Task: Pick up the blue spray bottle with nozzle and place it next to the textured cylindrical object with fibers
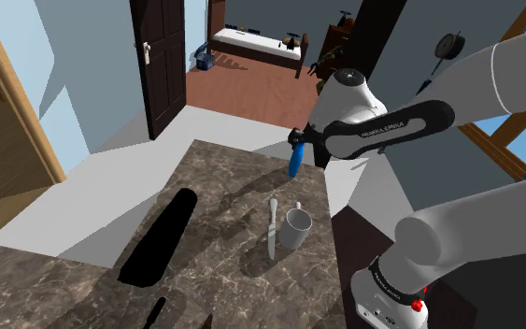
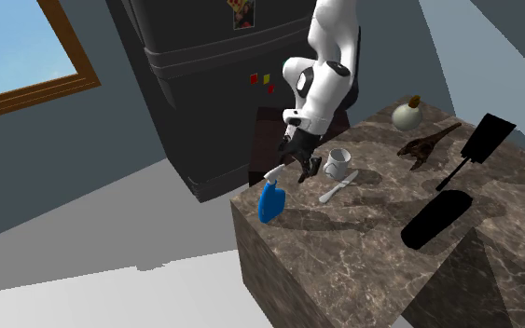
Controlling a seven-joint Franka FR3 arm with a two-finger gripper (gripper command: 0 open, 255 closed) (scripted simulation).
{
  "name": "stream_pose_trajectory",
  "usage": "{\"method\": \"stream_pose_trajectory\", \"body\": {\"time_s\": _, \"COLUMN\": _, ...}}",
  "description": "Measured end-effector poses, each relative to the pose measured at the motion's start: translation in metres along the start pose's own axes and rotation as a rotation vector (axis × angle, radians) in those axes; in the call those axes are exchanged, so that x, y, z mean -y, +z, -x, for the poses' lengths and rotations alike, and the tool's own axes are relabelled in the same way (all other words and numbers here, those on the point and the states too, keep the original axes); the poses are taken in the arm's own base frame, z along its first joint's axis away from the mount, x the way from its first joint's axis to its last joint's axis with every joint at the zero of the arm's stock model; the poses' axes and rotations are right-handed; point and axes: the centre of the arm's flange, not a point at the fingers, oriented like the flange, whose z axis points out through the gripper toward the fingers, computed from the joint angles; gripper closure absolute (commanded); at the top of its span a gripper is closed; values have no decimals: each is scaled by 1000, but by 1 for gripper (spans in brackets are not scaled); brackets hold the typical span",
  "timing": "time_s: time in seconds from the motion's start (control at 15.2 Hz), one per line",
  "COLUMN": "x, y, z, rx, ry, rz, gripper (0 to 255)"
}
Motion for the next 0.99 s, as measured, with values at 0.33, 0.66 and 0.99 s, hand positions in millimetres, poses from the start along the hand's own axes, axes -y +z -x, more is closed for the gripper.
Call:
{"method": "stream_pose_trajectory", "body": {"time_s": 0.33, "x": 5, "y": 42, "z": -13, "rx": -55, "ry": 91, "rz": 11, "gripper": 0}}
{"method": "stream_pose_trajectory", "body": {"time_s": 0.66, "x": 5, "y": 71, "z": -15, "rx": -57, "ry": 97, "rz": 11, "gripper": 0}}
{"method": "stream_pose_trajectory", "body": {"time_s": 0.99, "x": 4, "y": 78, "z": -13, "rx": -58, "ry": 96, "rz": 9, "gripper": 0}}
